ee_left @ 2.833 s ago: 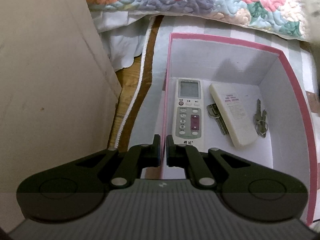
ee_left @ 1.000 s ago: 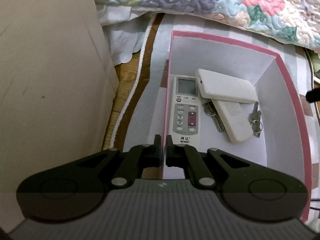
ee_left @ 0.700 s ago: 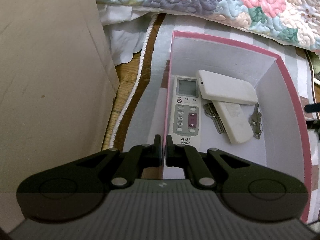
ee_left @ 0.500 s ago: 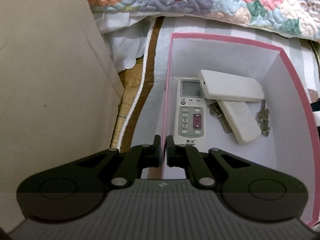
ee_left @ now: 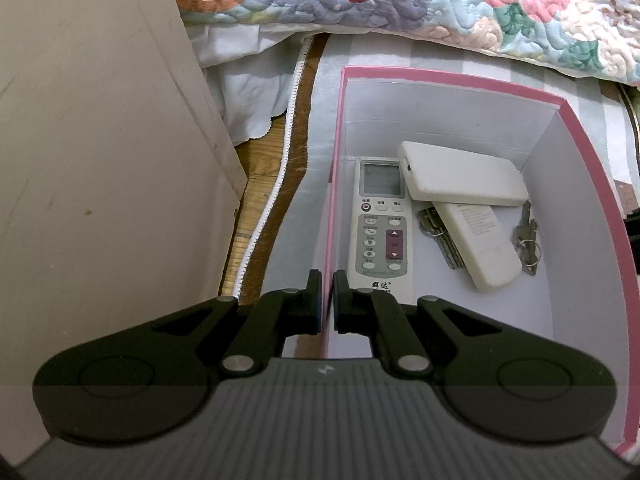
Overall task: Organize rigid objects
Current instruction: 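Move the right gripper to the white printed card box and grasp it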
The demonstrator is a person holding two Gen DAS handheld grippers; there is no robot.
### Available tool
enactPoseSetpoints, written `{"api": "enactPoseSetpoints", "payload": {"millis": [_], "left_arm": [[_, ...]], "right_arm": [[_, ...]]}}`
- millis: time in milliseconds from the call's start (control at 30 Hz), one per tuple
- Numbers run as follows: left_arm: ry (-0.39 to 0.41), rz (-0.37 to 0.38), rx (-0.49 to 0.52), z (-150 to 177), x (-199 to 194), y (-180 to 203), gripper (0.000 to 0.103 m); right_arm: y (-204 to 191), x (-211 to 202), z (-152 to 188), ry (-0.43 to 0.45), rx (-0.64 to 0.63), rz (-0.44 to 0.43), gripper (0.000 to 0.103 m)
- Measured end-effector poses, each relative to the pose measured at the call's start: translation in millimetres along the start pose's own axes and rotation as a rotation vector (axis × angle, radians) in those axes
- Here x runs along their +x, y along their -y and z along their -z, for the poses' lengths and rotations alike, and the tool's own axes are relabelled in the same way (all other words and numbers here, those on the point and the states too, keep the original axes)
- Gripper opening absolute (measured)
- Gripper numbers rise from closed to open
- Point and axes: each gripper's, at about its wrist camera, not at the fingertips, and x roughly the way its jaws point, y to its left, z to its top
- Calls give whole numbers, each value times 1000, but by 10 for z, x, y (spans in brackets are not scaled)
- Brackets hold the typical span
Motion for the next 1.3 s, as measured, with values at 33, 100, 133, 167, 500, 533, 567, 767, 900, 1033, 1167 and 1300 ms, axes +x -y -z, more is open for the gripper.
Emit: {"api": "enactPoseSetpoints", "payload": {"millis": [33, 100, 133, 167, 500, 533, 567, 767, 900, 1033, 1167, 1300], "left_arm": [[0, 1, -1, 0, -3, 1, 5], [-1, 5, -5, 1, -4, -5, 5], [-1, 7, -6, 1, -4, -6, 5], [-1, 8, -7, 2, -5, -6, 5], [-2, 10, -8, 5, -4, -10, 5], [-3, 12, -10, 6, -6, -11, 5], [-4, 14, -12, 6, -6, -11, 5], [-4, 16, -14, 8, -8, -11, 5], [-4, 15, -13, 10, -10, -9, 5], [-7, 22, -26, 8, -8, -20, 6], [-6, 22, -24, 7, -8, -28, 6], [-6, 22, -27, 11, -10, -28, 7]], "right_arm": [[32, -6, -5, 4, 15, 11, 0], [82, -1, -23, 8, 32, 71, 0], [120, 8, -39, 1, 43, 84, 0], [137, 4, -41, 1, 43, 93, 0], [255, -80, -120, 64, 85, 154, 12], [239, -90, -139, 71, 94, 107, 19], [213, -105, -152, 82, 93, 69, 31], [5, -69, -205, 95, 42, 7, 61], [-47, 50, -253, 83, 32, 32, 67], [-3, 60, -215, 75, 19, 48, 74], [-16, 27, -174, 69, 19, 39, 62], [43, -77, -111, -18, 13, 44, 62]]}}
